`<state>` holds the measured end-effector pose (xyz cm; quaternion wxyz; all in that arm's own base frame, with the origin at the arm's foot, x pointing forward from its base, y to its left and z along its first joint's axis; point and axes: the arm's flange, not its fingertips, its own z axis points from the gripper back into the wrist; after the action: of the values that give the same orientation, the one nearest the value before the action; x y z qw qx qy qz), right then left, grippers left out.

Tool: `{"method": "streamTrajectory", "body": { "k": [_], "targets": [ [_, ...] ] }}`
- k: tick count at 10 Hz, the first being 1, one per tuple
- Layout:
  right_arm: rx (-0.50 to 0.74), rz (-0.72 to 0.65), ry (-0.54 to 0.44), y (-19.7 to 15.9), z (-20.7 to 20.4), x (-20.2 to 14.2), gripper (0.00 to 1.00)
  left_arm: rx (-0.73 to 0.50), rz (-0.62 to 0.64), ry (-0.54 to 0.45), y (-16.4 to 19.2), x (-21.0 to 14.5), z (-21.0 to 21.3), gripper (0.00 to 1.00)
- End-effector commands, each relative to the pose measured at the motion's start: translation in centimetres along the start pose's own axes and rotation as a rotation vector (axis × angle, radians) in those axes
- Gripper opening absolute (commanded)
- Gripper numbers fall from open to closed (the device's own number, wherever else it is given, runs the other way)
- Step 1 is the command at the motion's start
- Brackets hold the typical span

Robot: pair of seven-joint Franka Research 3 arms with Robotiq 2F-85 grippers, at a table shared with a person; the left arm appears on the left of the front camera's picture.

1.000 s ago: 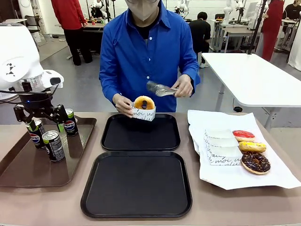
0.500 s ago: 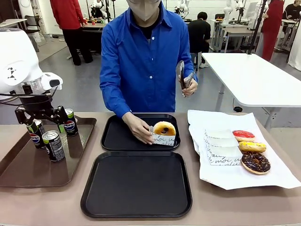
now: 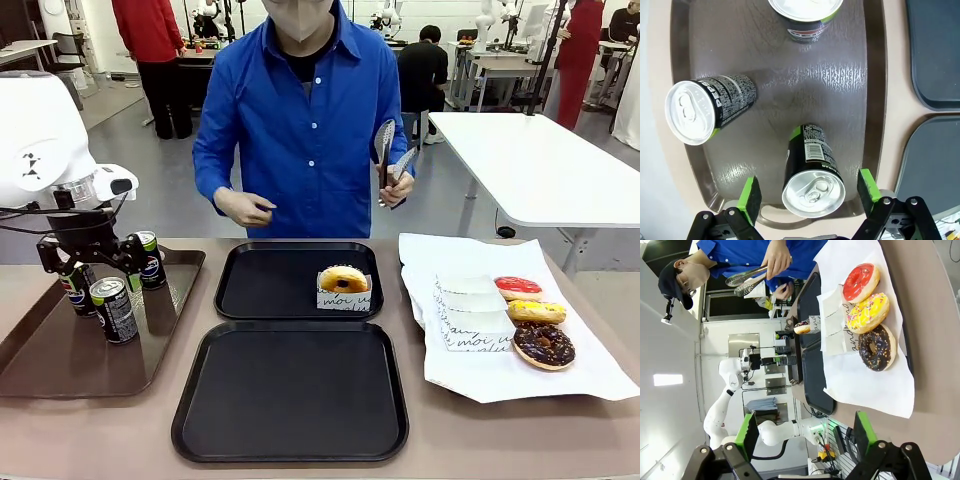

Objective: Set up donuts and drinks on trays.
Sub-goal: Pick up one Pepsi coke and place it on the Flat Tray.

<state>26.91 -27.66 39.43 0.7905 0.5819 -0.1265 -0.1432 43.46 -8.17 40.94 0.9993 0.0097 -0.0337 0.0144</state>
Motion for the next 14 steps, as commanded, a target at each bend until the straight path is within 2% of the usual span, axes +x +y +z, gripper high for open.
{"method": "streamTrajectory", "body": {
  "k": [1, 5, 8, 11, 14],
  "targets": [
    [0.012, 0.002, 0.0, 0.0, 0.1, 0.0, 1.0, -0.027, 0.022, -0.01, -0.5, 0.0, -0.9, 1.0],
    [0.012, 0.002, 0.0, 0.0, 0.1, 0.0, 1.0, -0.012, 0.035, 0.037, -0.6, 0.8, -2.4, 1.0],
    [0.012, 0.002, 0.0, 0.0, 0.1, 0.0, 1.0, -0.02, 0.04, 0.032, -0.6, 1.0, -3.0, 1.0],
    [0.012, 0.002, 0.0, 0.0, 0.1, 0.0, 1.0, -0.031, 0.026, 0.037, -0.5, 0.8, -1.9, 0.78],
    [0.012, 0.002, 0.0, 0.0, 0.1, 0.0, 1.0, 0.009, 0.06, 0.086, -0.4, 0.8, -1.9, 0.53]
  ]
}}
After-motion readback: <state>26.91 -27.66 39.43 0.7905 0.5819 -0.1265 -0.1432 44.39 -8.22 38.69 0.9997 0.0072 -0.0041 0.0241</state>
